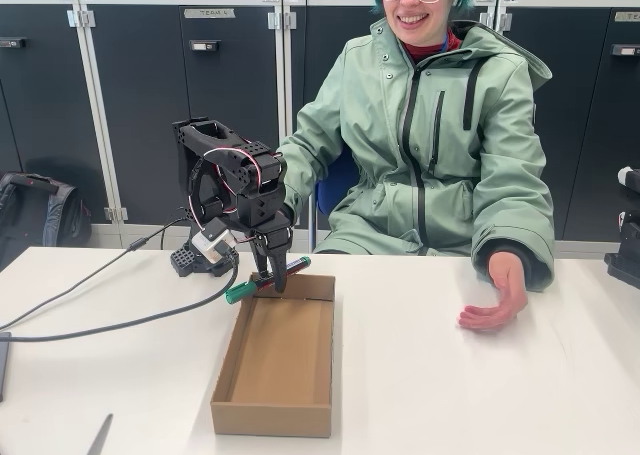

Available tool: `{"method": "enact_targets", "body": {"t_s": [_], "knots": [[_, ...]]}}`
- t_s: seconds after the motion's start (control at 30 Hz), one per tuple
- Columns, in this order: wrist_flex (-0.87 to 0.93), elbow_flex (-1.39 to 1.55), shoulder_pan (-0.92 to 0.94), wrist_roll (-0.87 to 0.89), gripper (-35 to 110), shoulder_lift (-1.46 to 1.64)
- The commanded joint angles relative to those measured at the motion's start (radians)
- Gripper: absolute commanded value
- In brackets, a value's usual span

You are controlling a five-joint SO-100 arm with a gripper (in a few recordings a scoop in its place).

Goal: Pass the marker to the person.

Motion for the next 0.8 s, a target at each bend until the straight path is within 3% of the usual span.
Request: {"method": "enact_targets", "body": {"t_s": [0.0, 0.27, 0.77], "knots": [[-0.006, -0.002, 0.006, -0.011, 29, 0.005], [-0.012, 0.011, 0.008, -0.012, 25, 0.006], [-0.014, 0.012, 0.018, -0.011, -4, 0.005]]}}
